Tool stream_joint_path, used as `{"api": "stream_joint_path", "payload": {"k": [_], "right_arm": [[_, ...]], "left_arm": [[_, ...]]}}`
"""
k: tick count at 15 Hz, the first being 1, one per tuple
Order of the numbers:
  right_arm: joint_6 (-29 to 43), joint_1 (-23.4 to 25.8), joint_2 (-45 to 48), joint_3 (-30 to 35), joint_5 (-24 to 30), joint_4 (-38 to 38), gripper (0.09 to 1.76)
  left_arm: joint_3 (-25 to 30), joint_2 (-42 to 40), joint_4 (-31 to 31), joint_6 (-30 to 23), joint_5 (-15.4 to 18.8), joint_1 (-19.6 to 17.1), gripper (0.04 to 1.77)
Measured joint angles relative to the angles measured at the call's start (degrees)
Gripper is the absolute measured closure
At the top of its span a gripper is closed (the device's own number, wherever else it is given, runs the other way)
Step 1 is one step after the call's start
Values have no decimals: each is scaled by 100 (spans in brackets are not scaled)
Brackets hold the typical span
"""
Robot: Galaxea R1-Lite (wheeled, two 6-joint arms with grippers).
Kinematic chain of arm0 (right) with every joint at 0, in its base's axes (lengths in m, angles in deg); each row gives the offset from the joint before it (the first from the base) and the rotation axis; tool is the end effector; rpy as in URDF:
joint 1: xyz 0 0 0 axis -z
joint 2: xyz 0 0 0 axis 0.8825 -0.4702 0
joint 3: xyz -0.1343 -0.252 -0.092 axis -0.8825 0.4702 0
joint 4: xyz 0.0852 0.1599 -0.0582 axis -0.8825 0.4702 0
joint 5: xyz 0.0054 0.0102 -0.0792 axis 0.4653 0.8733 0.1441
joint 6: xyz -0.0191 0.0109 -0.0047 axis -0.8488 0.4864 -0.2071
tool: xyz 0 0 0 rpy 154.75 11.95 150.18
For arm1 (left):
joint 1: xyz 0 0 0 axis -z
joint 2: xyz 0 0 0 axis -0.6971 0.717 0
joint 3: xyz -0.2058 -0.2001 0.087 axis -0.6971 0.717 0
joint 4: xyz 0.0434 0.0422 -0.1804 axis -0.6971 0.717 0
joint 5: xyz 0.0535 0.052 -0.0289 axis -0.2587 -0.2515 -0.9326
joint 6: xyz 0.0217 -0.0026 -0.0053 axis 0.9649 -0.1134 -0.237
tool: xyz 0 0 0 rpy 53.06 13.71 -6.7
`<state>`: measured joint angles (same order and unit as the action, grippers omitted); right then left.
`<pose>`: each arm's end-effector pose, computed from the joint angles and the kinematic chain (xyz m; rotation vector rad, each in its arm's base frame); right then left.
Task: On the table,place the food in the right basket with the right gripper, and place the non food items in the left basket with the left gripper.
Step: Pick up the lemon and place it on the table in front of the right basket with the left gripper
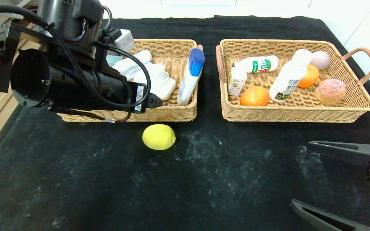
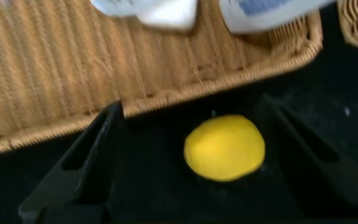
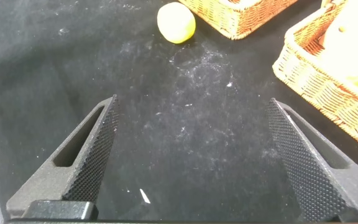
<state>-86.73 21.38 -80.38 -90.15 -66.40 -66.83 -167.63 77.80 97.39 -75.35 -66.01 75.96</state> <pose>0.1123 0.1021 0.2304 -0.2423 -0.0180 0.9153 0.2534 -0.1492 0.3102 0.1049 0.4694 -0.2262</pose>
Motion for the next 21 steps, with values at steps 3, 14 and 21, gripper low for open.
{"api": "stream_joint_path", "payload": {"k": [3, 14, 21], "right_arm": [[0, 5, 0, 0, 0, 0, 14], [-2, 9, 0, 0, -2, -2, 14], [0, 9, 9, 0, -2, -2, 14]], "left_arm": [[105, -13, 293, -151, 29, 224, 18], [474, 345, 308, -280, -26, 502, 12], [485, 541, 288, -286, -166, 485, 11]]}}
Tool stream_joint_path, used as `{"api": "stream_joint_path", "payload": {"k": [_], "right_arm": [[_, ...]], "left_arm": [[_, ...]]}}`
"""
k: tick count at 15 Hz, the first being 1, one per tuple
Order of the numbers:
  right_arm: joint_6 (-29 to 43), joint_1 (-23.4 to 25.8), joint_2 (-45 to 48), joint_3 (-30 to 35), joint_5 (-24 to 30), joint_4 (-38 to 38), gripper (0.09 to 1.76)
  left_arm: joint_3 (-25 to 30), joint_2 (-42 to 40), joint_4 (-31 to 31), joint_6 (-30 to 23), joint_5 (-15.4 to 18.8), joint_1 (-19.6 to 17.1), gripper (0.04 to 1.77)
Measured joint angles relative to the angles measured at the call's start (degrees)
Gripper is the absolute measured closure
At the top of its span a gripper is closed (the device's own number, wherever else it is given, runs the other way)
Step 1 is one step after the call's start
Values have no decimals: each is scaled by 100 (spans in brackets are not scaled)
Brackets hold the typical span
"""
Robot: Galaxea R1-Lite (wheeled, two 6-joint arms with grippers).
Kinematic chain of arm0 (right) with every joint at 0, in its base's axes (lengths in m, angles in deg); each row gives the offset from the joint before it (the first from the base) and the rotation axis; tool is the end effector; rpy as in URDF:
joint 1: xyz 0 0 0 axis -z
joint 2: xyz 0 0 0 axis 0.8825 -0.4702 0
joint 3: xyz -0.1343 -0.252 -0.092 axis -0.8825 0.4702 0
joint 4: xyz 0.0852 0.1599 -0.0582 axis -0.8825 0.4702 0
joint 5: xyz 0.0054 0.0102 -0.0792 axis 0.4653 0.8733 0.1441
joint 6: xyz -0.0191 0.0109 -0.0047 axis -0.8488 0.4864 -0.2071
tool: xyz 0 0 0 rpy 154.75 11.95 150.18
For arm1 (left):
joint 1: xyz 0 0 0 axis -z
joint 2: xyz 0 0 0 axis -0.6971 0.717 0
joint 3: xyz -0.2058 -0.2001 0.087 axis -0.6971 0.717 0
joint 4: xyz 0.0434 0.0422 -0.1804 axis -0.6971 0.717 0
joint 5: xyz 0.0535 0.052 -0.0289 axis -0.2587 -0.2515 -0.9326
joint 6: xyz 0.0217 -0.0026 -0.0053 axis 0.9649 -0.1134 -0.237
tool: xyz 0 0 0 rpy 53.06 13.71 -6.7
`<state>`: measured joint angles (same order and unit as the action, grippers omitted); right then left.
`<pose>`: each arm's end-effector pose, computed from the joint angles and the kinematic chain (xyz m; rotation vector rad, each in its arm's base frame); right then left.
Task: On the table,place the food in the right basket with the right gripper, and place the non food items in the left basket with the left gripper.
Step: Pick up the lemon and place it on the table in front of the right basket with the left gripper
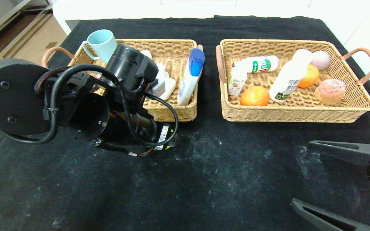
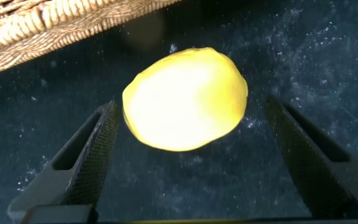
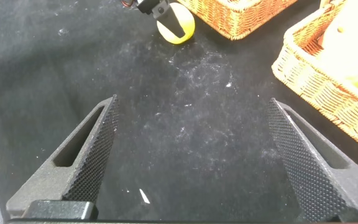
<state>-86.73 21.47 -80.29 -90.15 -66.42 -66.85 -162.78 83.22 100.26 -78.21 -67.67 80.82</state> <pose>0.1122 0.1017 0.2307 -0.2418 -0.0197 0.9131 0.2582 -0.1830 0.2545 0.1921 0.6681 -0.2460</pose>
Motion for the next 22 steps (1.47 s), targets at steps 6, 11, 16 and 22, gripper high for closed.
{"api": "stream_joint_path", "payload": {"k": [6, 11, 16, 22], "right_arm": [[0, 0, 22, 0, 2, 0, 14], [9, 16, 17, 0, 5, 2, 14], [9, 61, 9, -2, 2, 4, 14], [6, 77, 6, -4, 5, 4, 14]], "left_arm": [[-44, 179, -48, -30, -24, -51, 10], [-83, 315, -74, -50, -39, -143, 10], [-78, 396, -172, -52, -30, -189, 9], [-67, 430, -163, -44, -30, -189, 40]]}}
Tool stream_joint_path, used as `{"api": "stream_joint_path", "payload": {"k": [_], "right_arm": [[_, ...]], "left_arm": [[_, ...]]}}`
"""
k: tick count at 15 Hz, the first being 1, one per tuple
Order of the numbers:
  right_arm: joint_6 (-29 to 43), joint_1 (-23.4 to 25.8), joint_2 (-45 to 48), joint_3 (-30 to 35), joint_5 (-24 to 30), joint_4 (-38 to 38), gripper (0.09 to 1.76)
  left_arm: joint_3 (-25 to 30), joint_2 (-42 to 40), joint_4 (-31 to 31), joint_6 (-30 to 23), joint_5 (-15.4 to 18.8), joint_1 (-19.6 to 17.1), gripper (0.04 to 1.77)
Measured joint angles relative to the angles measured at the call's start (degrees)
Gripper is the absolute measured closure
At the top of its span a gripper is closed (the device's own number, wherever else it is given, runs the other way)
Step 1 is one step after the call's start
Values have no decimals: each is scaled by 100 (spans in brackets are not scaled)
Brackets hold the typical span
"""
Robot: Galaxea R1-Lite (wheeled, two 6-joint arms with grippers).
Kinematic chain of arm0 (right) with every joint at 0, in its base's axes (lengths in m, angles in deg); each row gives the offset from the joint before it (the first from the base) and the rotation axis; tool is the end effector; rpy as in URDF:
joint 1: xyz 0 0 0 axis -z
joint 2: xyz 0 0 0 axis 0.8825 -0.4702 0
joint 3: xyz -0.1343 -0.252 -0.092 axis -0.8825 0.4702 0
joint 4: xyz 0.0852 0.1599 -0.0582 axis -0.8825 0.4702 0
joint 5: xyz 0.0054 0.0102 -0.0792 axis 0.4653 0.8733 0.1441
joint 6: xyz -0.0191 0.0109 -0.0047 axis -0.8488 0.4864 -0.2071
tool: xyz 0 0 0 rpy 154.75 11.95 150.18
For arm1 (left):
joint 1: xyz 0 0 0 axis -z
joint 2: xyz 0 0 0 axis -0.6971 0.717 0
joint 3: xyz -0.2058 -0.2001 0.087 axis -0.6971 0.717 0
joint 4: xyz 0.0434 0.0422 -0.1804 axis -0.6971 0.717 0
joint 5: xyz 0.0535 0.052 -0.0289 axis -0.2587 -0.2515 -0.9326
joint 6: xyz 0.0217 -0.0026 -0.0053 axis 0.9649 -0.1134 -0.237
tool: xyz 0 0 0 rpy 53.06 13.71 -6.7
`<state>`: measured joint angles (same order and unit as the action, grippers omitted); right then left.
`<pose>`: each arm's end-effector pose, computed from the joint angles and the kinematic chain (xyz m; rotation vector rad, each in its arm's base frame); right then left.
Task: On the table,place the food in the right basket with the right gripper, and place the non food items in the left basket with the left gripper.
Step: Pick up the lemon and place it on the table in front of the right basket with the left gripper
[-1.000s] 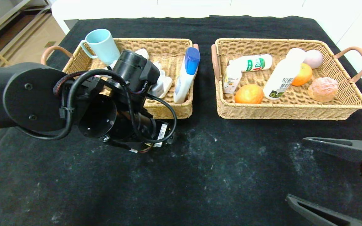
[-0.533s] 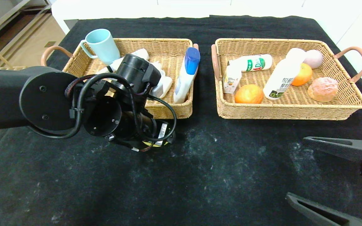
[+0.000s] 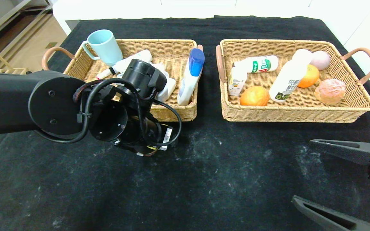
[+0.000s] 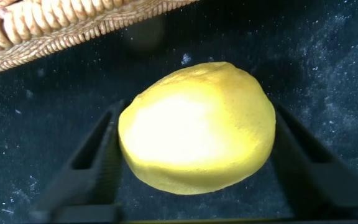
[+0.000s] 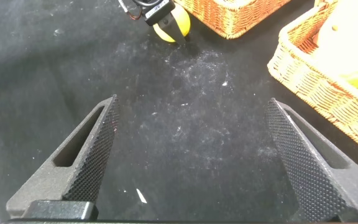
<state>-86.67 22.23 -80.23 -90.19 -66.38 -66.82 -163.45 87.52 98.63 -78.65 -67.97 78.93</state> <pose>0.1133 0.1000 0.2310 -0.2404 -0.0189 0.9005 0.2813 -0.1862 0.2352 0.1916 0.7009 -0.2031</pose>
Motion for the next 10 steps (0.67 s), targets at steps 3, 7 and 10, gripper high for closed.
{"api": "stream_joint_path", "payload": {"k": [3, 7, 10], "right_arm": [[-6, 2, -4, 11, 6, 0, 14], [-6, 2, -4, 12, 5, 0, 14], [-9, 2, -4, 12, 6, -1, 14]], "left_arm": [[6, 0, 6, 0, 2, 0, 51], [6, 7, 6, 0, 0, 7, 53], [11, 7, 9, 0, -2, 7, 53]]}}
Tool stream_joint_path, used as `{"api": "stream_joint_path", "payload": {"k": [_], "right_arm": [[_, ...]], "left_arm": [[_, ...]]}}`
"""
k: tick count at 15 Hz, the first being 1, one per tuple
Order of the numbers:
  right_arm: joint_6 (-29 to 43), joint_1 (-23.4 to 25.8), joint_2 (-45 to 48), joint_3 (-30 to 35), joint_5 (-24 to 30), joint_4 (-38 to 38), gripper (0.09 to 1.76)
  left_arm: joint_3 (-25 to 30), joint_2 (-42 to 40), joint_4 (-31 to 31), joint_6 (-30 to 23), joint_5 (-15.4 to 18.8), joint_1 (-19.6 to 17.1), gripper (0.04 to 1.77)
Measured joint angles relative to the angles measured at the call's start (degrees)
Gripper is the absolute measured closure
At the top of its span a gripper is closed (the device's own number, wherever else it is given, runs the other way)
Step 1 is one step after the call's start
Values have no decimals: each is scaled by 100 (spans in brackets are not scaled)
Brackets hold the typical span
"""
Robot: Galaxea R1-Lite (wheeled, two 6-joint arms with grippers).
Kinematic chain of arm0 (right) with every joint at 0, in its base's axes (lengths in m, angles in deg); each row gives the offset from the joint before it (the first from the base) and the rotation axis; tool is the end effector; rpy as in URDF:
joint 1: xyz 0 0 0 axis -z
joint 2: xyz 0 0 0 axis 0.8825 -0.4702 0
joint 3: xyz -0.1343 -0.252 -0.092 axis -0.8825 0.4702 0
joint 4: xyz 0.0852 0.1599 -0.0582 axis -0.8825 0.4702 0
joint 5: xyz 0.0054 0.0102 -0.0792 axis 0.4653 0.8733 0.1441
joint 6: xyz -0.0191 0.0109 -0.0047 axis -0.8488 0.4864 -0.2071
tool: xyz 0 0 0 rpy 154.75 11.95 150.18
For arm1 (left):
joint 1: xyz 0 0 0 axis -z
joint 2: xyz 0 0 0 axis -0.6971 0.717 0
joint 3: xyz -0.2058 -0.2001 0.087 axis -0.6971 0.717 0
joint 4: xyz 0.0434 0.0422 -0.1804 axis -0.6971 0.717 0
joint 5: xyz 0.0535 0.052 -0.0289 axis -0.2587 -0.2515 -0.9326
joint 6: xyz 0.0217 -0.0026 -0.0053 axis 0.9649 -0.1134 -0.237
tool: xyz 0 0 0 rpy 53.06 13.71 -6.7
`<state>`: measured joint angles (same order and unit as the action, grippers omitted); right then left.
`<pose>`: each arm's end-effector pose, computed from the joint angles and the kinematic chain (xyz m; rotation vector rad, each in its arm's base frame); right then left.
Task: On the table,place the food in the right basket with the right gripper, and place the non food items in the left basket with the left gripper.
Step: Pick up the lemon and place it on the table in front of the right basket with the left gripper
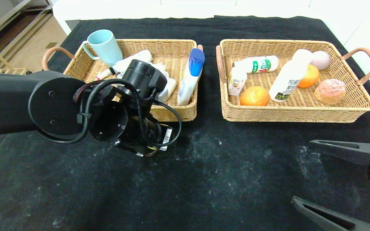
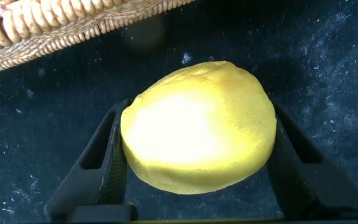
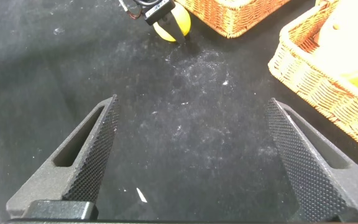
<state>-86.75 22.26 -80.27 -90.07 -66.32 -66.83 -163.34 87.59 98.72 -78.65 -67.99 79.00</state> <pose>0.1134 0.1000 0.2303 -0.2422 -0.0170 0.9013 0.2811 -0.1866 0.2342 0.1944 0.7049 -0.2034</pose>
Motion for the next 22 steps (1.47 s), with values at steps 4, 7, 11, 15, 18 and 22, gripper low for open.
{"api": "stream_joint_path", "payload": {"k": [4, 7, 11, 15, 18, 22], "right_arm": [[0, -7, 0, 7, -1, 0, 14], [4, -10, 9, 7, -6, 0, 14], [-60, 4, 69, -28, -15, 0, 14], [-396, 1, 204, -28, -141, 28, 14], [-394, -60, 293, -30, -141, 44, 14], [-405, -96, 339, -20, -141, 28, 14]], "left_arm": [[1, 11, -2, 0, 0, 4, 54], [22, -2, 24, 13, -9, 30, 54], [43, -291, 88, 83, 13, 249, 55], [41, -667, 44, 91, 83, 880, 55], [-16, -625, -129, 91, 91, 1224, 55], [-294, -267, -345, 102, 101, 1545, 55]]}}
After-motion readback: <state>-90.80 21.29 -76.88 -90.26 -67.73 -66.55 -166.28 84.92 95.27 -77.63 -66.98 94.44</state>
